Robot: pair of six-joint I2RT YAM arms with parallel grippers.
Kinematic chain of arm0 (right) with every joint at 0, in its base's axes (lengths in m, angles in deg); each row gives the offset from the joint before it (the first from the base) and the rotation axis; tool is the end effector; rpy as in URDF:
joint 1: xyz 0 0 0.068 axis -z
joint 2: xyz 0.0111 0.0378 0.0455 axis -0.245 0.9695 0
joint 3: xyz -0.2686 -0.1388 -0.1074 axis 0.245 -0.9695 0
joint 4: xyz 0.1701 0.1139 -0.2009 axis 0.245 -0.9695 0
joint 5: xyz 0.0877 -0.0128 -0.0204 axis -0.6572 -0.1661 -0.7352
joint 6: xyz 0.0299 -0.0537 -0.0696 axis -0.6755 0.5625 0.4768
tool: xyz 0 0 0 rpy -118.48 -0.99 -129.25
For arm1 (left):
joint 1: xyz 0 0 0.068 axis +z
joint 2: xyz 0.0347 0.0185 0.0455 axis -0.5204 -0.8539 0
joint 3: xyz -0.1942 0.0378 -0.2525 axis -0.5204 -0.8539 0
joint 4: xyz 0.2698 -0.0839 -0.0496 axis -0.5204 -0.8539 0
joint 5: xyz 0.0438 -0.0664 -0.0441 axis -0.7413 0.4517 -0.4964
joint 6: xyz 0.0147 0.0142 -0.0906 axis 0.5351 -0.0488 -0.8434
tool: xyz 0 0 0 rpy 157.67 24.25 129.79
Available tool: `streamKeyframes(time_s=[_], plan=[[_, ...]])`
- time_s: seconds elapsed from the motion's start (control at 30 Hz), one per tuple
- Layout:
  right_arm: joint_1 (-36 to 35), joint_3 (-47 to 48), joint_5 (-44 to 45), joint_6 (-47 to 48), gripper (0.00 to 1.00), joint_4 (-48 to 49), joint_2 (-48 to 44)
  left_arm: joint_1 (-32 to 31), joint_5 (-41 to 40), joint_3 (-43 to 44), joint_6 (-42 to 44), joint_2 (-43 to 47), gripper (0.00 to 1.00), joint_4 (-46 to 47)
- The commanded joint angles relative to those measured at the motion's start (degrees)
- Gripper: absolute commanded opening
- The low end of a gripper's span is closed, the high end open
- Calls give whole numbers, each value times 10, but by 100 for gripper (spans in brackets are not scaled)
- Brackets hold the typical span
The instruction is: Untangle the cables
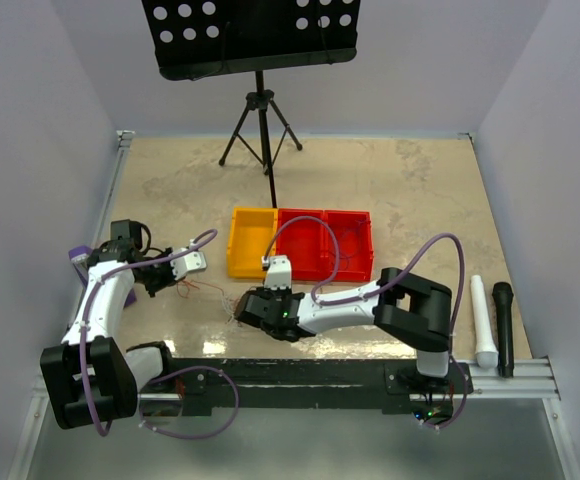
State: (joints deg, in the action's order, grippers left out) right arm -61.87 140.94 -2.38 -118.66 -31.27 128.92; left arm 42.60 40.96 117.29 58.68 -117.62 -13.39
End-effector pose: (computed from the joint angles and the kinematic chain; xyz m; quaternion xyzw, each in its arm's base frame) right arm 0.1554 0.3896 0.1344 -0.0320 0.9067 0.0793 0.4131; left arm 0.2008 0.0008 0.2012 0.5454 0.7935 -0.0746 0.2594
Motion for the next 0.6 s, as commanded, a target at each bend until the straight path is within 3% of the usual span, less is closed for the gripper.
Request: streamKeyframes(time_s=[0.0,0.17,0.57], plan=[[-8,-38,-118,-28,0,-72,35,4,12,22,18,10,0,-9],[-7,-37,-81,-56,0,-108,-31,4,11,24,17,8,0,-9],[-7,50,66,-166,0,-334,-353,4,9,21,14,-2,0,0]])
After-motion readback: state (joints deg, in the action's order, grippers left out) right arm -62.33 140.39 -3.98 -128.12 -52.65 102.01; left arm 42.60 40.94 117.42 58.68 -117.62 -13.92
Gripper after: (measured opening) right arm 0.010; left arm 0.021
